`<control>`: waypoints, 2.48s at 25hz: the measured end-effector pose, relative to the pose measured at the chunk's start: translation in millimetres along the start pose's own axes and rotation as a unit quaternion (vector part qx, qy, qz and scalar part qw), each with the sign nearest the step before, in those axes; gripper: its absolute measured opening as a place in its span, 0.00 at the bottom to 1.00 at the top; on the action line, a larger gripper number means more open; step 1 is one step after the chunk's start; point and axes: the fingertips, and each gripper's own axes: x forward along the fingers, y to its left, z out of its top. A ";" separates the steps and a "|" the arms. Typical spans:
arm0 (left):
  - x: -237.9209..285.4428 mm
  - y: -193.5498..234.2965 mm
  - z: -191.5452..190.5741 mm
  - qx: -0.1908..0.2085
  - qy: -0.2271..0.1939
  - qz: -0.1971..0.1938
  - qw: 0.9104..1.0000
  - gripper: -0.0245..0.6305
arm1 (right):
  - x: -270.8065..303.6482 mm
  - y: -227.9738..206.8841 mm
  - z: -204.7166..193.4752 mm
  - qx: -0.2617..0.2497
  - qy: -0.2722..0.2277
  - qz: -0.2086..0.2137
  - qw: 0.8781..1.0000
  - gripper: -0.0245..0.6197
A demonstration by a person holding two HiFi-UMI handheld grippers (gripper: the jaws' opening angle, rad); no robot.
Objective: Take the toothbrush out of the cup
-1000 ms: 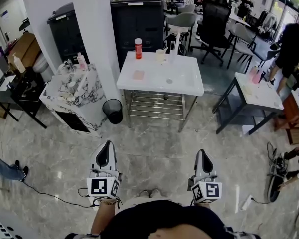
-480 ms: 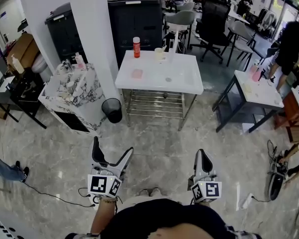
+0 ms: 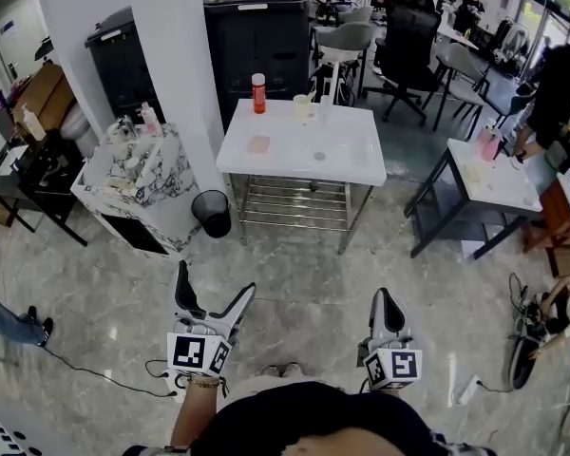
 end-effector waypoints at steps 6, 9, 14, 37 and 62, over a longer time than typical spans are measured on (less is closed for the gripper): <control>14.7 -0.4 0.4 0.000 0.000 0.009 1.000 0.91 | 9.7 -7.5 -0.9 0.011 -0.003 0.005 1.000 0.04; 20.4 -3.3 -2.7 0.002 0.002 0.012 1.000 0.91 | 13.6 -12.6 -1.6 0.008 0.001 0.011 1.000 0.04; 24.6 -7.8 -12.5 0.002 0.002 0.024 1.000 0.91 | 18.6 -18.2 2.0 0.005 -0.004 0.029 1.000 0.04; 89.0 10.7 -23.2 0.007 0.016 0.032 0.999 0.91 | 83.3 -39.4 2.5 0.010 -0.001 0.032 0.999 0.04; 281.6 99.2 -48.1 0.003 0.035 -0.002 0.999 0.91 | 290.9 -57.6 13.3 0.007 -0.006 0.013 1.000 0.04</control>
